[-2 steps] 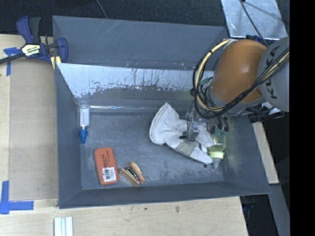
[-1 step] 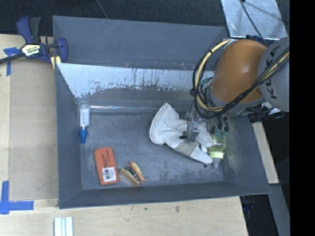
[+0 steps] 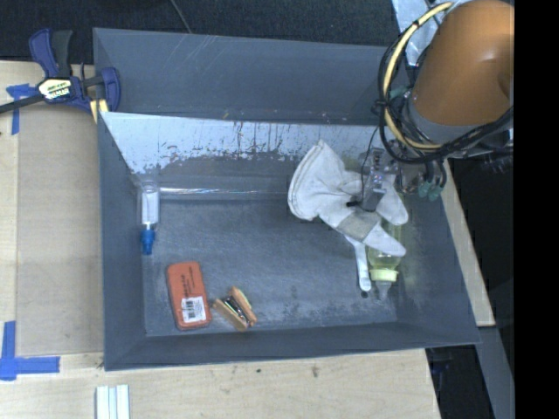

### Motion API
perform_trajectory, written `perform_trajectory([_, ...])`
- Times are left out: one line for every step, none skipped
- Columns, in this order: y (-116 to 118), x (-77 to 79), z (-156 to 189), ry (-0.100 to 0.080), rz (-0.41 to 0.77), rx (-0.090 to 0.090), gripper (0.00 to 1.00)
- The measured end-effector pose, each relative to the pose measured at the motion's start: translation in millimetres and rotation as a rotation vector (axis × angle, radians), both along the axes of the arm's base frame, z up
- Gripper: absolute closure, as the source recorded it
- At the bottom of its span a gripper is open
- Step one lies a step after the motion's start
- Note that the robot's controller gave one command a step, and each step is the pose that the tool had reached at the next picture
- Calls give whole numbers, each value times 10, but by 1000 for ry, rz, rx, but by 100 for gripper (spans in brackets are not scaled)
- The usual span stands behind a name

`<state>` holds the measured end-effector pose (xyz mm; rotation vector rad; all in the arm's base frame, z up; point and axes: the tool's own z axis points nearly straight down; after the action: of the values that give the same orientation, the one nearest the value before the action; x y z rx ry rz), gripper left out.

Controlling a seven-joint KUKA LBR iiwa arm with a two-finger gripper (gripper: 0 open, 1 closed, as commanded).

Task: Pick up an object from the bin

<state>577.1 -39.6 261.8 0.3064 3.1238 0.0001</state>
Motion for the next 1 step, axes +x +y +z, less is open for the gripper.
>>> perform_trajectory([0,0,0,0,0,0,100])
